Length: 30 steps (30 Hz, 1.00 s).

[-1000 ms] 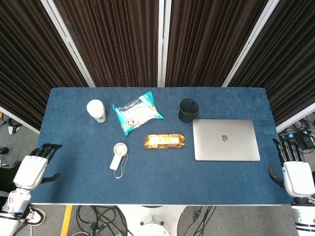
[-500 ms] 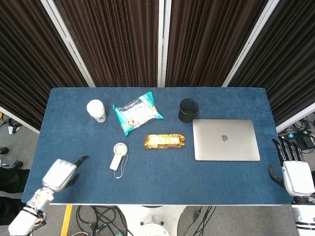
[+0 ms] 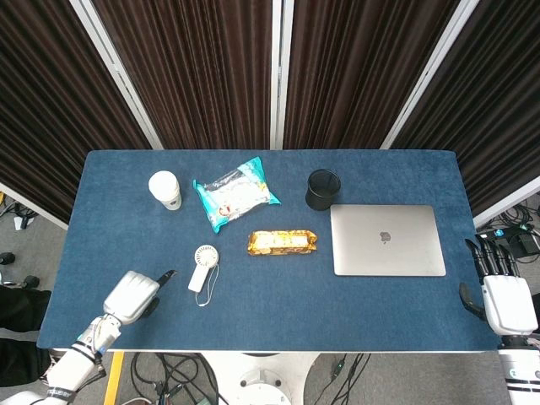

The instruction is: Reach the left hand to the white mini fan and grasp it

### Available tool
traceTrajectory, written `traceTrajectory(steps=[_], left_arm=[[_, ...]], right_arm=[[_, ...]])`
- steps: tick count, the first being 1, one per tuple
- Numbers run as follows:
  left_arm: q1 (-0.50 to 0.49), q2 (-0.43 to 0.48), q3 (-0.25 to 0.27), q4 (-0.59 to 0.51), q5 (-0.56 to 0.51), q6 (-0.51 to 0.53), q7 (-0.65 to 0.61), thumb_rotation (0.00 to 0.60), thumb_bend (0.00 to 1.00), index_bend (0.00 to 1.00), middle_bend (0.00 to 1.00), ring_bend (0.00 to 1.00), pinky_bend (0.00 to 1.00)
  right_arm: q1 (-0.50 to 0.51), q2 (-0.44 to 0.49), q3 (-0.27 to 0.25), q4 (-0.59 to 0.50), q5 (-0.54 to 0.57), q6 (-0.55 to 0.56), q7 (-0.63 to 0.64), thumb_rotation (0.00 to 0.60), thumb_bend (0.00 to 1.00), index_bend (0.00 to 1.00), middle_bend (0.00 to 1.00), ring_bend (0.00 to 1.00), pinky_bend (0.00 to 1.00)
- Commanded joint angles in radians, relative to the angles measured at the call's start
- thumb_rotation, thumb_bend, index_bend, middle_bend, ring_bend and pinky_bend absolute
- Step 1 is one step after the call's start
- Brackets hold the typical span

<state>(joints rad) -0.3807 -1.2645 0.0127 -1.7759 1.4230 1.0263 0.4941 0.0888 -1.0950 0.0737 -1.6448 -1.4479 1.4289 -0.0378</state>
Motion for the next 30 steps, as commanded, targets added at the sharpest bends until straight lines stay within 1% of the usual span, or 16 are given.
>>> traceTrajectory(steps=[1,7,18,30], left_arm=[[-0.005,-0.021,0.002,0.013,0.002,0.007,0.012,0.600,0.46,0.15,0.91,0.88,0.85],[-0.017,-0.059,0.006,0.032,-0.013,0.001,0.026,0.600,0.47,0.15,0.91,0.88,0.85],[-0.068,-0.111,-0.001,0.045,-0.053,-0.044,0.064,0.600,0.49,0.15,0.91,0.88,0.85],[-0.107,-0.141,-0.015,0.064,-0.108,-0.057,0.084,0.600,0.49,0.15,0.91,0.88,0.85]], right_arm=[[0.001,-0.001,0.001,0.003,0.004,-0.003,0.002,0.600,0.38,0.00,0.00,0.00,0.00],[0.003,-0.004,-0.001,0.012,0.007,-0.011,0.007,0.600,0.38,0.00,0.00,0.00,0.00],[0.007,-0.006,0.000,0.024,0.018,-0.023,0.016,0.600,0.38,0.00,0.00,0.00,0.00],[0.009,-0.006,0.002,0.030,0.028,-0.031,0.023,0.600,0.38,0.00,0.00,0.00,0.00]])
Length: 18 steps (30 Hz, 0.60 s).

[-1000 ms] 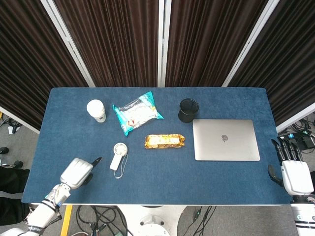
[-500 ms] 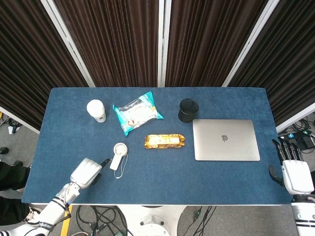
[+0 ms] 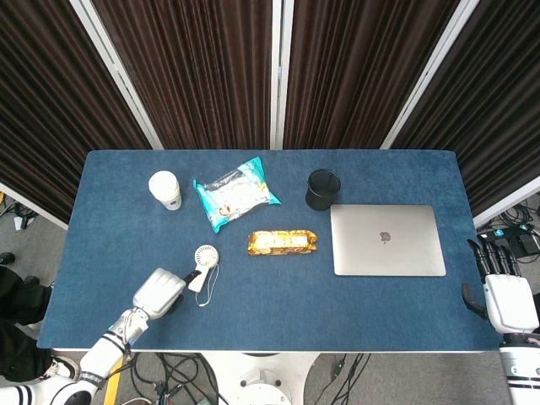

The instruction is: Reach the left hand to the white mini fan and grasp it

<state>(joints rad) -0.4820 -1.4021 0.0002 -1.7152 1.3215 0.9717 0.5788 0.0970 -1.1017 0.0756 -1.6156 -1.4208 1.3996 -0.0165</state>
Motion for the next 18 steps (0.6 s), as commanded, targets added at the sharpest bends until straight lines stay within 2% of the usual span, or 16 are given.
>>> traceTrajectory(steps=[1,18], left_arm=[[-0.008,-0.004,-0.002,0.006,-0.009,-0.004,-0.002,0.600,0.49,0.15,0.91,0.88,0.85],[-0.038,-0.031,0.000,0.043,-0.085,-0.009,0.000,0.600,0.49,0.15,0.91,0.88,0.85]], right_arm=[[0.000,0.001,0.000,0.000,0.001,-0.002,0.005,0.600,0.38,0.00,0.00,0.00,0.00],[0.004,0.009,-0.004,0.023,-0.006,-0.009,0.025,0.600,0.38,0.00,0.00,0.00,0.00]])
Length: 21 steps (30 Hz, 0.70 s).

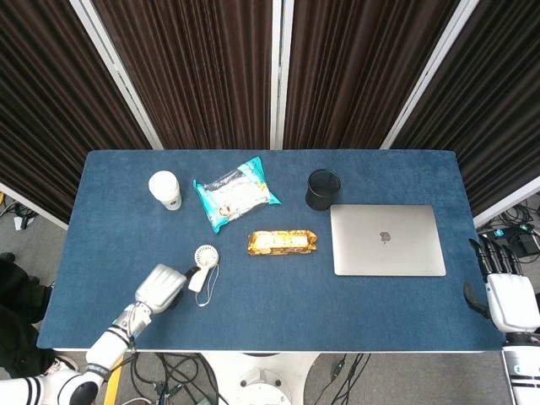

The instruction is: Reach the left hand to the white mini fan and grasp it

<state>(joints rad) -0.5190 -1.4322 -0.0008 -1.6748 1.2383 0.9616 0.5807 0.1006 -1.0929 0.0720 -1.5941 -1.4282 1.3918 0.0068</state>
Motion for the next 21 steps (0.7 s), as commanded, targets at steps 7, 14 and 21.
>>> traceTrajectory(steps=[7,14,21], left_arm=[[-0.012,-0.006,0.011,0.008,-0.012,0.002,0.011,0.600,0.49,0.15,0.91,0.88,0.85],[-0.022,-0.014,0.014,0.013,-0.020,0.001,0.004,0.600,0.49,0.15,0.91,0.88,0.85],[-0.030,-0.017,0.016,0.019,-0.033,0.000,0.002,0.600,0.49,0.15,0.91,0.88,0.85]], right_arm=[[0.007,-0.002,0.002,0.002,0.010,-0.016,0.003,0.600,0.38,0.00,0.00,0.00,0.00],[0.008,0.004,-0.002,0.001,0.010,-0.023,0.004,0.600,0.38,0.00,0.00,0.00,0.00],[0.011,0.003,-0.004,0.006,0.014,-0.033,0.007,0.600,0.38,0.00,0.00,0.00,0.00]])
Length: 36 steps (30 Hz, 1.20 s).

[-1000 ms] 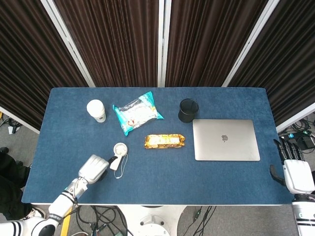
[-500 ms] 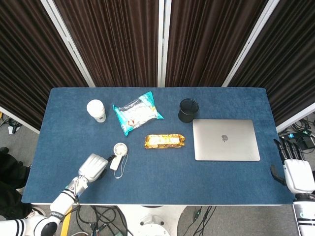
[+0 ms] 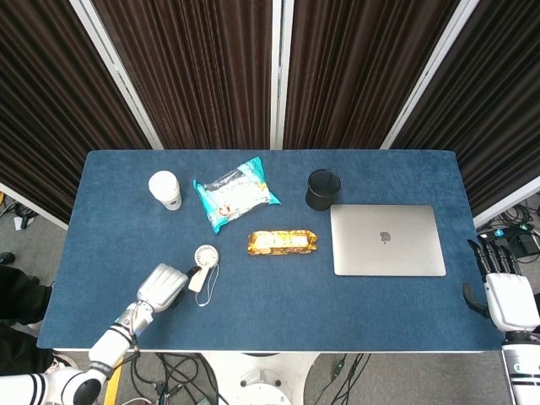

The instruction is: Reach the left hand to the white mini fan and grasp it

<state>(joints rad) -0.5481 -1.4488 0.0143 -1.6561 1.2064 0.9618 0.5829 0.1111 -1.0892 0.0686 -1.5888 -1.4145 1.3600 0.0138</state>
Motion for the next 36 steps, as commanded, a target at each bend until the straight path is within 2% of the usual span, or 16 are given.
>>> traceTrajectory(steps=[1,22,29,36], left_arm=[[-0.003,-0.001,0.002,0.001,-0.004,-0.001,0.000,0.600,0.49,0.15,0.91,0.88,0.85],[-0.028,0.001,0.018,-0.003,-0.058,-0.032,-0.009,0.600,0.50,0.20,0.91,0.88,0.85],[-0.036,0.007,0.017,-0.021,-0.070,-0.019,0.006,0.600,0.50,0.20,0.91,0.89,0.85],[-0.022,0.044,0.008,-0.069,-0.027,0.041,-0.024,0.600,0.50,0.20,0.91,0.89,0.85]], right_arm=[[0.001,0.000,0.000,0.000,0.001,-0.002,0.000,0.600,0.38,0.00,0.00,0.00,0.00],[0.004,-0.006,0.000,0.012,0.008,-0.010,0.010,0.600,0.38,0.00,0.00,0.00,0.00],[0.005,-0.003,0.001,0.008,0.007,-0.009,0.012,0.600,0.38,0.00,0.00,0.00,0.00],[0.000,0.006,0.002,-0.005,0.000,0.006,0.013,0.600,0.38,0.00,0.00,0.00,0.00]])
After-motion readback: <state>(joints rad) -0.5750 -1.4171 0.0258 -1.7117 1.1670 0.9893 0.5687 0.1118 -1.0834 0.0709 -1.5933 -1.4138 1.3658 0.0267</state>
